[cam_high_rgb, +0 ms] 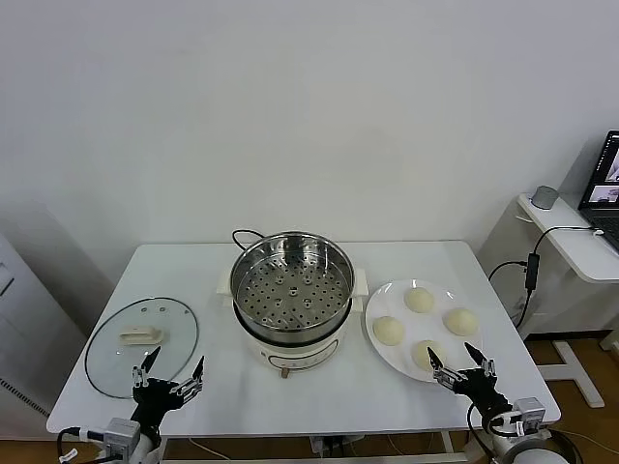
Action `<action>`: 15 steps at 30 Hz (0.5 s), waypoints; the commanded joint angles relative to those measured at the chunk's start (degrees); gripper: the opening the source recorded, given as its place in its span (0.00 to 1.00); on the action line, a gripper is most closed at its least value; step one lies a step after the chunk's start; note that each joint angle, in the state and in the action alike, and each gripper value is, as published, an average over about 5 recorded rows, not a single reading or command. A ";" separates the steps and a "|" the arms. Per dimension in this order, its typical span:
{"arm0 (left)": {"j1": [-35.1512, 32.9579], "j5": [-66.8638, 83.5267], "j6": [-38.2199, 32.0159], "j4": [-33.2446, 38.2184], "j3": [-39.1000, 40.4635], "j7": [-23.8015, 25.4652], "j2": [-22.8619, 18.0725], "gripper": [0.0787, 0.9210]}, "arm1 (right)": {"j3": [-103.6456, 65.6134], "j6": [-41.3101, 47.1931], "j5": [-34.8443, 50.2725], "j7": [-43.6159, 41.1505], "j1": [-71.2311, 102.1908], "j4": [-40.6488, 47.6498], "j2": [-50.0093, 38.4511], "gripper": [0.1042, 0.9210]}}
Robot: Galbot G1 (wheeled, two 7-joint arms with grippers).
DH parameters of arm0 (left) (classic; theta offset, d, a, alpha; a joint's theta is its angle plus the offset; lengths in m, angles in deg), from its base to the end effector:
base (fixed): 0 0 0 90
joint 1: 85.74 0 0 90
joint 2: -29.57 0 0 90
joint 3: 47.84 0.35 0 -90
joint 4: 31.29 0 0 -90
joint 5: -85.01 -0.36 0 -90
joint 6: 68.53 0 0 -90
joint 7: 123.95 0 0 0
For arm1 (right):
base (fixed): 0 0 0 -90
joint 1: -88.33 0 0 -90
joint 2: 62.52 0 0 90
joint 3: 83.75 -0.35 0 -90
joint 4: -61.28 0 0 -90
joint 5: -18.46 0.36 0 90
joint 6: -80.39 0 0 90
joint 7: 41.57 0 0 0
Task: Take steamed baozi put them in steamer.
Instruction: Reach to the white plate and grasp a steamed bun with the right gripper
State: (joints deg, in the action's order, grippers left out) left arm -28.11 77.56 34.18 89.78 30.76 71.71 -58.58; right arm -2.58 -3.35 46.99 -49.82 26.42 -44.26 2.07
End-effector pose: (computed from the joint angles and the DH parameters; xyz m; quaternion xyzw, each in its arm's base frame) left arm 0.1685 0.0662 -0.2988 -0.0452 -0.9838 -0.1032 0.1393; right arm 0.2053 -0.1569 -0.3433 0.0614 -0.9876 -0.0252 0.1424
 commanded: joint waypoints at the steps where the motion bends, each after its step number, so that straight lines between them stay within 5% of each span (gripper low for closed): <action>1: -0.15 -0.33 -0.06 0.31 0.19 0.01 -0.17 0.88 | 0.00 0.28 -0.10 -0.06 -0.05 -0.22 0.02 0.88; 15: -0.55 -1.38 0.81 0.41 0.53 -0.04 -0.69 0.88 | -1.28 5.46 -3.10 -0.47 -6.90 0.03 -4.62 0.88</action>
State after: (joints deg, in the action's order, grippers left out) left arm -28.61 76.71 34.79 90.24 31.18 71.79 -59.03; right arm -3.16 -1.61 45.92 -49.62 24.14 -44.34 0.87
